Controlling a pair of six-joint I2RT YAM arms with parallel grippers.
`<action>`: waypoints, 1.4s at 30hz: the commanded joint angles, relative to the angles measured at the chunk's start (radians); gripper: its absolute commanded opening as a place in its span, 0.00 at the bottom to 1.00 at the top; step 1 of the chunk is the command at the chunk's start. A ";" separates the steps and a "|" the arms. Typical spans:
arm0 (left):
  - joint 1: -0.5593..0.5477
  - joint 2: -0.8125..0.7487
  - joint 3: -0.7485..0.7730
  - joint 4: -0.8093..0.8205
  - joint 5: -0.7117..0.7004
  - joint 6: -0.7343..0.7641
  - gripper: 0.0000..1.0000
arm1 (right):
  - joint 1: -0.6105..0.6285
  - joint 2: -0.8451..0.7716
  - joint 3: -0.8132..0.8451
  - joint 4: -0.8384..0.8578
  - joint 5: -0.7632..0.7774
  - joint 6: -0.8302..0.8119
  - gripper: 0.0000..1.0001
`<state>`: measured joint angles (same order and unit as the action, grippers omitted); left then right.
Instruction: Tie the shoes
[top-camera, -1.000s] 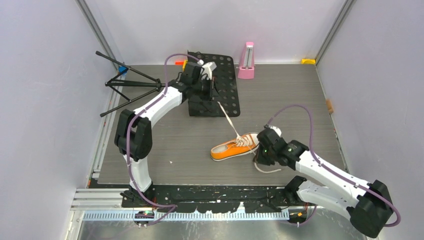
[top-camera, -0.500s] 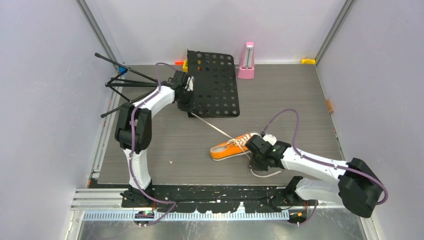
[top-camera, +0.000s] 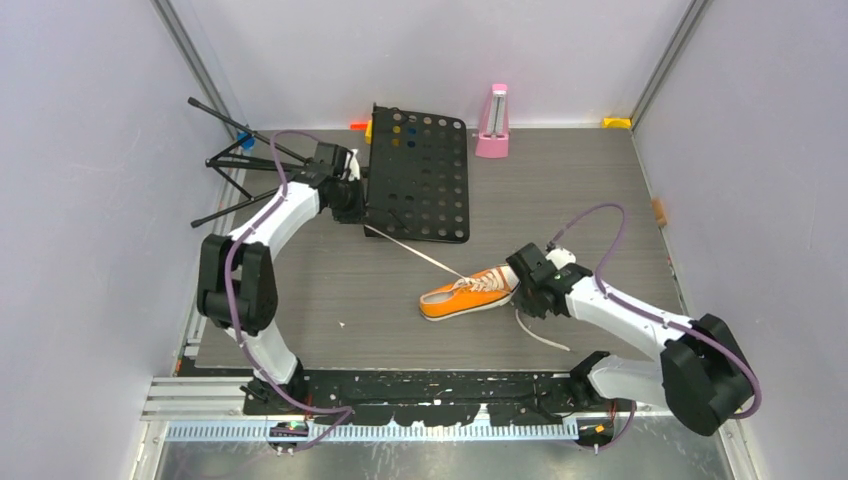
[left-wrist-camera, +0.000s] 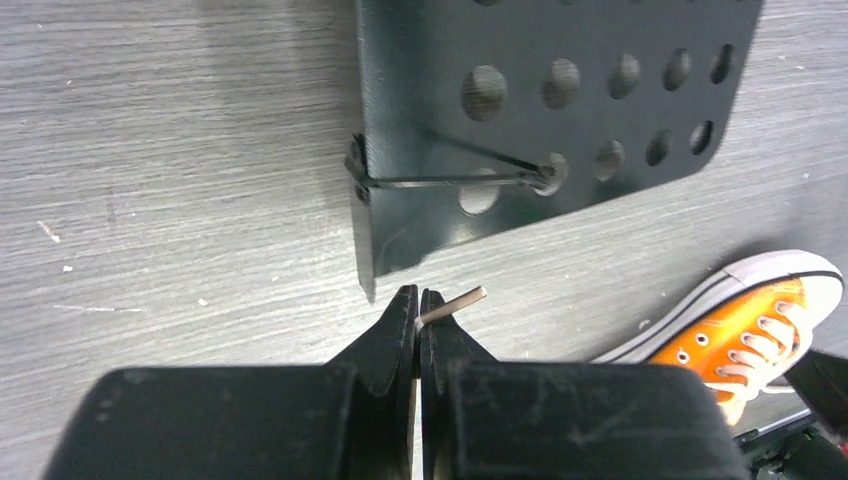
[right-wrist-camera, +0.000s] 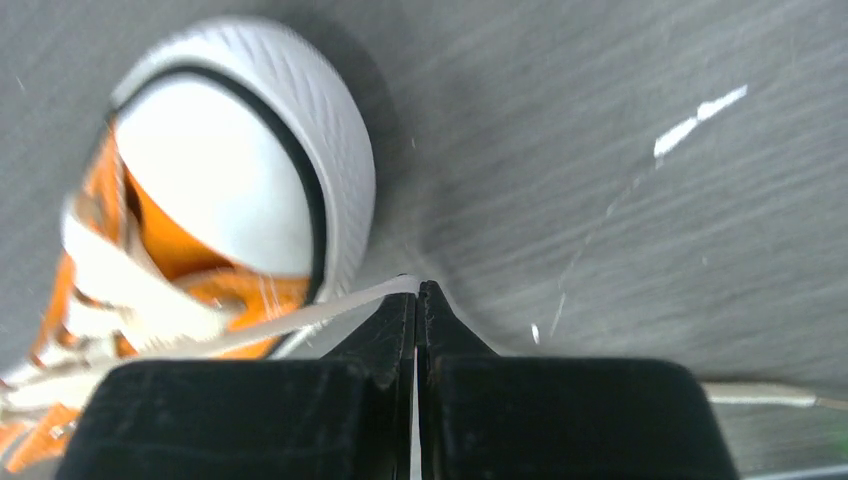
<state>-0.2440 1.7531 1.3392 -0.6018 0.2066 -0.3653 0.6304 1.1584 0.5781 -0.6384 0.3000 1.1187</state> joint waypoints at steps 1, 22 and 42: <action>-0.009 -0.135 -0.015 0.049 -0.062 -0.009 0.00 | -0.106 0.064 0.049 0.077 -0.036 -0.127 0.00; 0.017 -0.448 -0.269 0.007 -0.041 -0.014 0.00 | -0.224 0.527 0.507 0.222 -0.266 -0.415 0.00; 0.091 -0.446 -0.579 0.193 -0.031 -0.143 0.00 | -0.368 0.230 0.220 0.053 -0.111 -0.468 0.00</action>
<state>-0.1738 1.3151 0.7986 -0.4873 0.2035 -0.4778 0.2821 1.4193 0.8127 -0.5655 0.1097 0.6964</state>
